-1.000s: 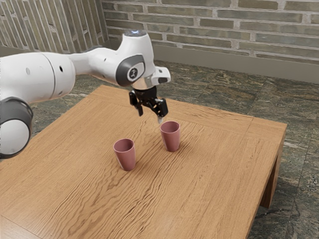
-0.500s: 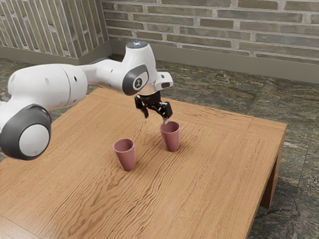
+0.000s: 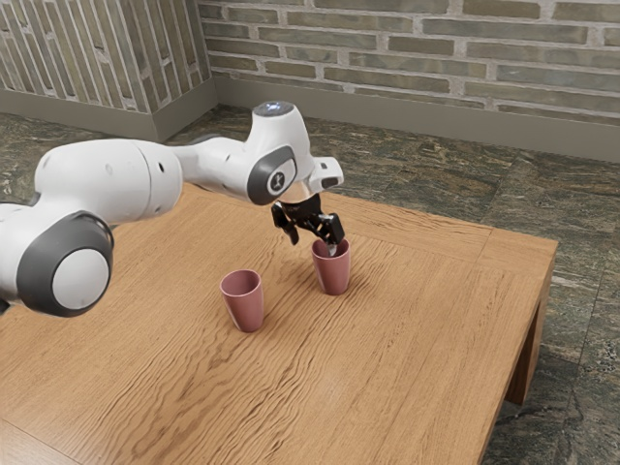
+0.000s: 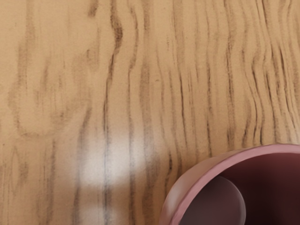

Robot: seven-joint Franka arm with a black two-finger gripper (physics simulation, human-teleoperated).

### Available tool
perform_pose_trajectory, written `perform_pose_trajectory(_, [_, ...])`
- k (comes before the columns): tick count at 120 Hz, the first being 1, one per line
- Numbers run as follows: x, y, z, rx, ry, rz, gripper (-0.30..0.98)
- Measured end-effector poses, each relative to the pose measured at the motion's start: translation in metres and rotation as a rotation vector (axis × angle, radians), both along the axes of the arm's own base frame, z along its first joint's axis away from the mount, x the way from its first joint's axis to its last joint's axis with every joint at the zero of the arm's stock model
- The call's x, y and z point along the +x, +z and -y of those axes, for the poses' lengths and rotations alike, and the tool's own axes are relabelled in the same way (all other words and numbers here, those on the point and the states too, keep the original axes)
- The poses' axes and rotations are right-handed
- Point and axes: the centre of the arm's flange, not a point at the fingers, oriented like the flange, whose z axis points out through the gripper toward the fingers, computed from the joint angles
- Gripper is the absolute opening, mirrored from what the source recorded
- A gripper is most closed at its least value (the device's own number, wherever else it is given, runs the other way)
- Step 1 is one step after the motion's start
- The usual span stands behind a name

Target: Place the right cup onto the left cup

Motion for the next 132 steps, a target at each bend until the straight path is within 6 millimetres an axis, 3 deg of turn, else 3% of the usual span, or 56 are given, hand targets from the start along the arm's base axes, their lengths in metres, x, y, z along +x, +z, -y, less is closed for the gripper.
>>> perform_pose_trajectory(20, [0.000,-0.002,-0.001,-0.007,0.005,0.005,0.65])
perform_pose_trajectory(43, [-0.002,-0.007,0.000,-0.028,0.016,-0.005,0.22])
perform_pose_trajectory(59, [-0.002,-0.007,0.002,-0.034,0.017,-0.005,0.05])
perform_pose_trajectory(107, [-0.003,0.000,0.002,-0.030,0.019,-0.004,-0.08])
perform_pose_trajectory(132, [-0.027,0.064,-0.004,-0.015,0.034,0.008,-0.09])
